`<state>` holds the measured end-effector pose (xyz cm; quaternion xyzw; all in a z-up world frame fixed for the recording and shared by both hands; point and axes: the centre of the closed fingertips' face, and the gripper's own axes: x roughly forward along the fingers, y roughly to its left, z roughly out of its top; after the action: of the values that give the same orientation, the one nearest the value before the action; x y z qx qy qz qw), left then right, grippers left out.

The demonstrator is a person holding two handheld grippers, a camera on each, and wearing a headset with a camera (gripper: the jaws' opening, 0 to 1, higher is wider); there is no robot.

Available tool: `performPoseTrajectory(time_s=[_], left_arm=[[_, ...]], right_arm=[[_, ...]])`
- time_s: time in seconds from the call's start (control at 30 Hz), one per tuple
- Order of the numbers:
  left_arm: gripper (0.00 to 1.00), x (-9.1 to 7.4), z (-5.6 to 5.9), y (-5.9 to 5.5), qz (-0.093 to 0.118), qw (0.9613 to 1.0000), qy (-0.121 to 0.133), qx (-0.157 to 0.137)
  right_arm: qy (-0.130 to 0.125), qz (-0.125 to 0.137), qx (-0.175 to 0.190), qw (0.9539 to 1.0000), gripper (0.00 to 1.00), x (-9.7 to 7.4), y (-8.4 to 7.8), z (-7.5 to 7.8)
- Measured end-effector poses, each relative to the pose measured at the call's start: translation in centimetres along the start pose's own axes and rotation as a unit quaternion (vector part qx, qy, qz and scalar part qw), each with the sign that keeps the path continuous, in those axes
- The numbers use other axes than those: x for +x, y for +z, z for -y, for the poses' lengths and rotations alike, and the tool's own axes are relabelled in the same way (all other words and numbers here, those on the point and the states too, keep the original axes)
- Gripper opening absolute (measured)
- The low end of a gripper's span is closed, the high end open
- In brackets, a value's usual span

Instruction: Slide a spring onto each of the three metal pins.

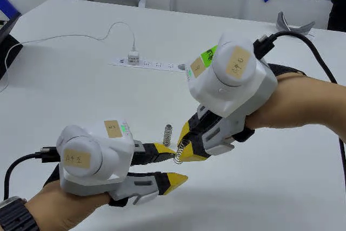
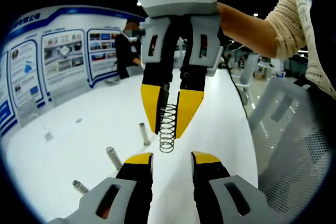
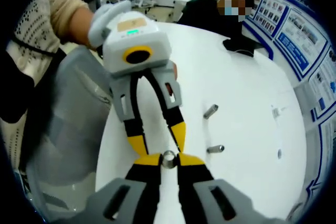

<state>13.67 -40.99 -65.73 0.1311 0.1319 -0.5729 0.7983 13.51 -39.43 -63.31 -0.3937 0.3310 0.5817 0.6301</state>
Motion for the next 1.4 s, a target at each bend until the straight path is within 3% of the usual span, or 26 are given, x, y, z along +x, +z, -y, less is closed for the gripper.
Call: performPoseTrajectory(time_s=[0.63, 1.07, 1.4], left_arm=[[0.44, -0.8, -0.5, -1.3, -0.002, 0.9994, 0.017, -0.028], [0.50, -1.2, -0.7, -1.6, -0.003, 0.9989, 0.025, -0.039], [0.52, -1.3, -0.7, -1.8, -0.003, 0.9985, 0.030, -0.046]], right_arm=[[-0.024, -0.009, 0.031, 0.9992, 0.12, -1.6, -2.4, 2.5], [-0.057, -0.022, 0.064, 0.9961, 0.12, -2.9, -4.9, 5.7], [-0.071, -0.042, 0.088, 0.9927, 0.12, -2.6, -7.2, 7.7]])
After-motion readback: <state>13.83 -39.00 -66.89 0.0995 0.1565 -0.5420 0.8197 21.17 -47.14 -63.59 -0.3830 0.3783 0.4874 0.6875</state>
